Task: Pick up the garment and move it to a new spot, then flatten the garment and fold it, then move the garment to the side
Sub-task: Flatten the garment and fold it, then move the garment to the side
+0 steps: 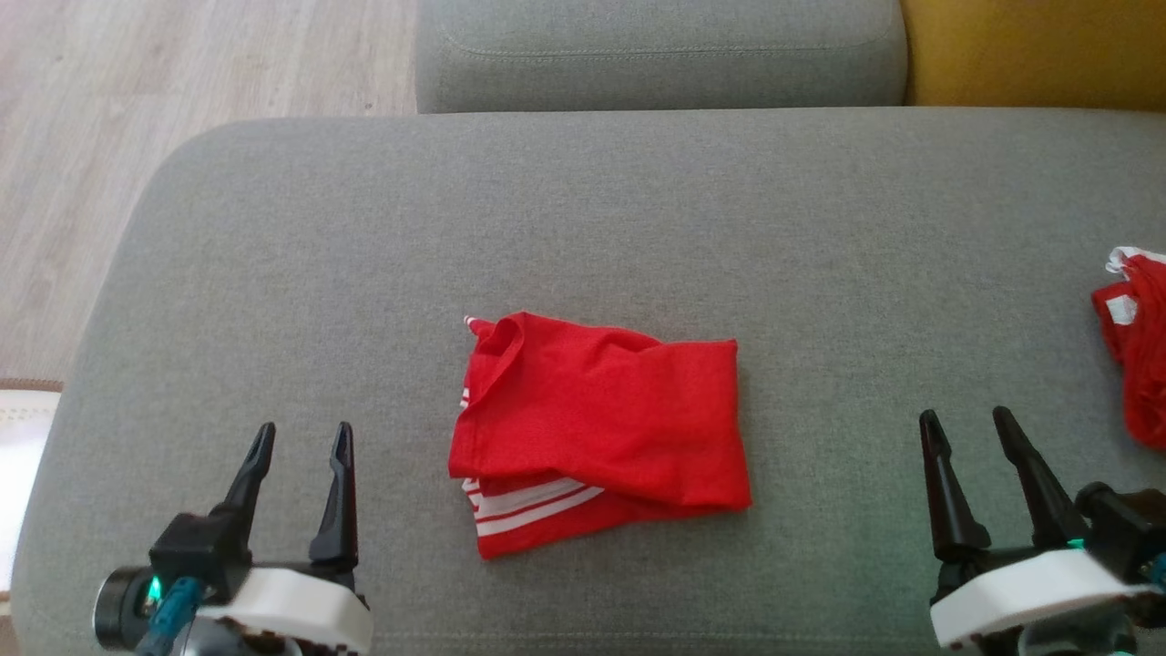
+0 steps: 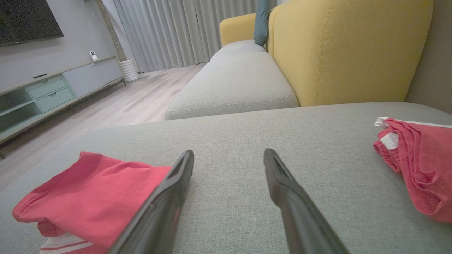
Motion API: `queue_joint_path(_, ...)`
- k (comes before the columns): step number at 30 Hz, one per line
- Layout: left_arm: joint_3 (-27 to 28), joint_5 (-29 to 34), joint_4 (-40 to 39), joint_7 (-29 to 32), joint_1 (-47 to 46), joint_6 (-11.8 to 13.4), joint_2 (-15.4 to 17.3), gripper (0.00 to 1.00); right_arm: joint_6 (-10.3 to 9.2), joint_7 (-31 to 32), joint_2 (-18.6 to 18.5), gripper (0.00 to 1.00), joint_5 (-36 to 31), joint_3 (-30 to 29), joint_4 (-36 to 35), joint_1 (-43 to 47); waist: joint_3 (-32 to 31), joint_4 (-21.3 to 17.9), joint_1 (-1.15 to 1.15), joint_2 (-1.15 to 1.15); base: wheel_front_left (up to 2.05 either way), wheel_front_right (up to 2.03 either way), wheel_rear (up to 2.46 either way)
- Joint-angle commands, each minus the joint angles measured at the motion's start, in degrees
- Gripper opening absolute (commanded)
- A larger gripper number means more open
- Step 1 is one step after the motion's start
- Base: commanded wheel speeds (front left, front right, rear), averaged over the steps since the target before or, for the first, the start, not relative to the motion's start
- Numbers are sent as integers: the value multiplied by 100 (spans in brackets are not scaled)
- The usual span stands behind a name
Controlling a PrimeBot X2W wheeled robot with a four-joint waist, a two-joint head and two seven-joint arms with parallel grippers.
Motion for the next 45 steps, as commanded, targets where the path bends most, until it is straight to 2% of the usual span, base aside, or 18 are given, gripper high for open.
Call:
queue_joint_path(1, 231, -30, -221, 2, -223, 23, 112, 100, 21, -9, -61, 100, -37, 97, -240, -119, 3, -4, 0, 0, 0, 0, 0)
queue_joint_path(8, 219, -39, -265, 0, -267, 38, 128, 100, 21, 29, -57, 100, -46, 109, -198, -170, 67, 1, 0, 0, 0, 0, 0)
queue_joint_path(13, 213, -24, -286, -50, -468, 21, 126, 100, 21, 218, -83, 100, -2, 317, 165, -439, 266, 113, 0, 0, 0, 0, 0)
queue_joint_path(20, 129, 20, -226, -258, -932, -111, 33, 100, 21, 297, -61, 100, 162, 845, 1319, -1171, 656, 470, 0, 0, 0, 0, 0)
queue_joint_path(25, 60, 58, -103, -389, -1237, -223, -79, 100, 21, 223, -20, 100, 306, 938, 2306, -1730, 875, 737, 0, 0, 0, 0, 0)
queue_joint_path(31, 32, 144, 1, -467, -1392, -283, -206, 100, 21, 457, -7, 100, 611, 1125, 3294, -2090, 920, 903, 0, 0, 0, 0, 0)
queue_joint_path(32, 43, 157, 9, -473, -1401, -290, -217, 100, 21, 506, -6, 88, 694, 1176, 3387, -2115, 915, 909, 0, 0, 0, 0, 0)
queue_joint_path(33, 55, 166, 17, -478, -1405, -298, -228, 100, 21, 524, -6, 38, 745, 1217, 3451, -2145, 909, 908, 0, 0, 0, 0, 0)
queue_joint_path(34, 55, 166, 17, -478, -1405, -298, -228, 100, 21, 524, -6, 38, 745, 1217, 3451, -2145, 909, 908, 0, 0, 0, 0, 0)
queue_joint_path(35, 67, 178, 23, -481, -1405, -307, -237, 100, 21, 514, -6, 0, 782, 1257, 3485, -2172, 902, 903, 0, 0, 0, 0, 0)
queue_joint_path(40, 179, 266, -44, -488, -1351, -330, -266, 100, 21, 303, -5, 0, 551, 1354, 3296, -2204, 827, 771, 0, 0, 0, 0, 0)
queue_joint_path(45, 273, 323, -122, -489, -1224, -375, -287, 100, 21, 335, -57, 0, 195, 1297, 2733, -1968, 782, 386, 0, 0, 0, 0, 0)
